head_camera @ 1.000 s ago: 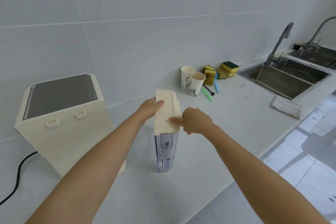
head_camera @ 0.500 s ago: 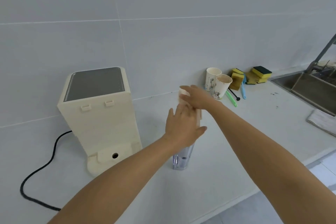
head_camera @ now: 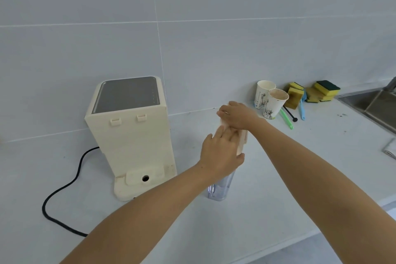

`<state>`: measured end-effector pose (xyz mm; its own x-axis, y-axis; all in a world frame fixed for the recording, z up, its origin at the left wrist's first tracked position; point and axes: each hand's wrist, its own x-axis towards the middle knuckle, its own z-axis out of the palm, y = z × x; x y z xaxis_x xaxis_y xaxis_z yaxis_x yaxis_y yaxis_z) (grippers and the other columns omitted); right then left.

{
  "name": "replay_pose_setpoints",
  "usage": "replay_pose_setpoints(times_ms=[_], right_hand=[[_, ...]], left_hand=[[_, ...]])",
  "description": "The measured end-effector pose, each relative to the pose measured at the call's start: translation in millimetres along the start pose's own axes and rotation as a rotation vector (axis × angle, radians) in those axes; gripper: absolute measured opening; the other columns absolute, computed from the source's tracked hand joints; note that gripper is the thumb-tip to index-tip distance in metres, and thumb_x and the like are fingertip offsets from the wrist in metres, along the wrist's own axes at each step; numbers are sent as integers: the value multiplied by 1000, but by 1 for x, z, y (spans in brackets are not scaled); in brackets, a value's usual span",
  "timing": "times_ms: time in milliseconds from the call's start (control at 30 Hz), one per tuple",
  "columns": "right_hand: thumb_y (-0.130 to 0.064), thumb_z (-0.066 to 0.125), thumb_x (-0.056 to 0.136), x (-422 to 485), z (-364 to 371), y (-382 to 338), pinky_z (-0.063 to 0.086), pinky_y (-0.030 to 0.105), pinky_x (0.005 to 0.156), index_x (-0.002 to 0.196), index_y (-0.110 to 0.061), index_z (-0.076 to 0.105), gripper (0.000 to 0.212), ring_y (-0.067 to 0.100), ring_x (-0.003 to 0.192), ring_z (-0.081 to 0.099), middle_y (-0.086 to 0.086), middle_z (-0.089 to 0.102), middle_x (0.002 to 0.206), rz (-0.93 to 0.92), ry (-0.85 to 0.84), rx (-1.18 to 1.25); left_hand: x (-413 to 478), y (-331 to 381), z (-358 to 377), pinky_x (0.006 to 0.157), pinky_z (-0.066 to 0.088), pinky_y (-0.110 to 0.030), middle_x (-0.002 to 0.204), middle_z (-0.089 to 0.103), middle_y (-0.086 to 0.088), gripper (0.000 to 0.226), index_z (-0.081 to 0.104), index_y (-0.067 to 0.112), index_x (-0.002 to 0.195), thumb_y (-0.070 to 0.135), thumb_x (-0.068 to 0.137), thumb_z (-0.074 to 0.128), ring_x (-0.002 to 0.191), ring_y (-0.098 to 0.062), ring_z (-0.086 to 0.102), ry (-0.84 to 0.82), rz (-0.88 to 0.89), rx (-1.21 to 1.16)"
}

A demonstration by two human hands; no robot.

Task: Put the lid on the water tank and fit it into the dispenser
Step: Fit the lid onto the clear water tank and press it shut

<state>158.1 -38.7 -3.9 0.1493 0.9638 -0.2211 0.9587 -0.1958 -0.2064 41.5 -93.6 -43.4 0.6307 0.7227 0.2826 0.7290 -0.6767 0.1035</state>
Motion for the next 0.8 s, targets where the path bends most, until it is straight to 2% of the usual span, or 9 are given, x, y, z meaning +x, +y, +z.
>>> replay_pose_setpoints(times_ms=[100,200,267,367,467,533,600,700,800], right_hand=[[-41,27,92,-5,-1,4,39,48,97,119,-17,51,43,34,118,45,15,49,127,27,69,2],[-51,13,82,-6,2,15,38,48,99,121,-26,48,58,31,122,40,9,49,131,19,74,-41],[-53,12,78,-8,4,23,38,50,99,120,-21,48,64,33,122,39,11,49,131,27,77,-101],[-37,28,92,-28,2,25,39,47,99,119,-13,48,41,36,118,42,18,46,129,59,86,-142],[-14,30,92,-37,7,34,38,45,97,130,-14,38,39,37,118,39,16,43,130,89,95,54],[-12,32,92,-43,9,40,41,46,94,131,-15,36,40,38,116,40,17,43,126,110,95,68],[-16,34,92,-51,10,39,41,46,92,129,-14,38,37,39,114,43,19,43,118,115,114,4],[-9,34,91,-61,18,40,40,45,88,132,-18,34,42,40,110,41,17,41,125,72,126,-156],[-12,35,90,-67,22,42,39,43,86,131,-19,34,41,39,109,40,15,41,125,60,134,-238]], left_hand=[[-3,-7,-2,70,49,-37,121,61,-8,47,56,8,118,29,76,53,114,-25,54,-21,25,-83],[-5,-21,-6,92,39,-40,137,46,-4,47,44,11,128,28,84,47,132,-21,35,-71,12,-54],[-4,-31,-8,100,35,-40,145,39,-1,50,39,14,132,31,86,47,137,-20,27,-114,12,-30],[-2,-45,-15,111,27,-38,156,21,1,61,27,17,142,37,89,49,144,-18,14,-214,1,-62],[1,-55,-22,115,22,-35,158,15,4,66,23,19,144,40,88,52,145,-16,11,-270,4,-102],[3,-62,-25,115,22,-36,158,14,5,69,23,21,144,42,87,54,145,-15,13,-293,-23,-146],[6,-69,-27,114,23,-35,157,14,8,71,24,23,144,42,84,59,144,-14,16,-299,-65,-210],[10,-80,-24,114,26,-38,156,18,12,76,29,26,142,39,78,67,141,-17,25,-295,-127,-359],[14,-86,-19,115,25,-39,154,22,12,78,32,25,141,34,74,72,141,-16,26,-296,-156,-473]])
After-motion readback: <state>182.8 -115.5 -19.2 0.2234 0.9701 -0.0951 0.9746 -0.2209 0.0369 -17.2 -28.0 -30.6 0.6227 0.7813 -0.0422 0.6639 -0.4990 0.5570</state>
